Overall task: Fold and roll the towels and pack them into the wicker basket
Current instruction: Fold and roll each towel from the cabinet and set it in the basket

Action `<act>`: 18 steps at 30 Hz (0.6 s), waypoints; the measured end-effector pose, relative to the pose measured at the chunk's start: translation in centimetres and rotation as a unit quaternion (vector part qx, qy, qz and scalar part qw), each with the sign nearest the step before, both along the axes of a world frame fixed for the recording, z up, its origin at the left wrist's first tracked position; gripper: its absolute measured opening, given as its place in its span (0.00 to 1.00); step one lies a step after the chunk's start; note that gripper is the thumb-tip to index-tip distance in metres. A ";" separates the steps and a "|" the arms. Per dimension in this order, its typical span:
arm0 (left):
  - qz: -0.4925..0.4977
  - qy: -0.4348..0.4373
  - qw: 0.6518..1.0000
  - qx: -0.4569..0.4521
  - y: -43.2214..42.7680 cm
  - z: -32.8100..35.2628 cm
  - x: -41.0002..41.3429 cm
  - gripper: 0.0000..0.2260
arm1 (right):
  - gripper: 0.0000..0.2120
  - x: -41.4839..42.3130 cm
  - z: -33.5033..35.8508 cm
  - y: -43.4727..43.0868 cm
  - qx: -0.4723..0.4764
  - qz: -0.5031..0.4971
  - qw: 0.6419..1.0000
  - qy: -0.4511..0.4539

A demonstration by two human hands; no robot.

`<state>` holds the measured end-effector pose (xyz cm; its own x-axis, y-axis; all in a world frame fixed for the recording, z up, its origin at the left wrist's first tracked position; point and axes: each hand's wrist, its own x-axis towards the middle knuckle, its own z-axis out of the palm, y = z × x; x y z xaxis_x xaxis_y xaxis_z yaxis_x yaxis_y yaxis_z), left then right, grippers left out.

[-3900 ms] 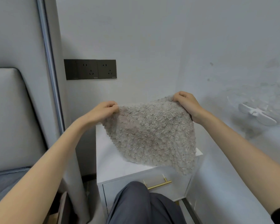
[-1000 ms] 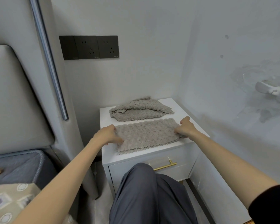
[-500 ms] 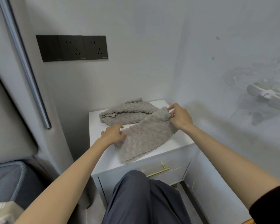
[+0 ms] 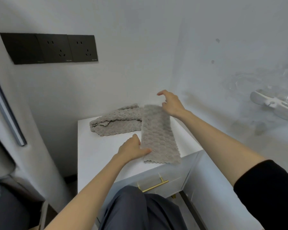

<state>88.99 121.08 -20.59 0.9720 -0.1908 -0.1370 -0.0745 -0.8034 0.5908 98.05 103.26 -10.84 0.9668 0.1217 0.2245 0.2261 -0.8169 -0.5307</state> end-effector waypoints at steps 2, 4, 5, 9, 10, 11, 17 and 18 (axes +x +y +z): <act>-0.005 -0.072 0.997 0.019 -0.2 -0.3 -0.4 0.21 | 0.21 -0.9 -0.9 -0.5 -0.001 0.027 0.999 0.020; -0.064 -0.134 0.988 0.038 -0.3 -0.6 -0.9 0.18 | 0.16 -2.3 -1.9 -1.4 -0.011 0.048 0.998 0.041; -0.098 -0.153 0.982 0.050 -0.1 -0.7 -1.0 0.16 | 0.14 -3.1 -2.3 -1.7 -0.018 0.058 0.997 0.055; -0.171 -0.138 0.973 0.065 0.2 -1.2 -1.6 0.16 | 0.07 -6.8 -4.3 -3.2 -0.052 0.113 0.984 0.125; -0.173 -0.125 0.975 0.060 0.3 -1.3 -1.7 0.17 | 0.07 -7.6 -4.7 -3.5 -0.064 0.128 0.980 0.140; -0.175 -0.112 0.977 0.057 0.3 -1.4 -1.9 0.19 | 0.07 -8.6 -5.3 -3.7 -0.075 0.142 0.976 0.150; -0.184 -0.092 0.975 0.082 0.6 -1.4 -2.6 0.26 | 0.20 -11.7 -9.2 -5.0 -0.220 0.186 0.954 0.085; -0.184 -0.103 0.973 0.091 0.6 -1.4 -2.7 0.25 | 0.18 -12.1 -9.6 -5.4 -0.227 0.182 0.955 0.054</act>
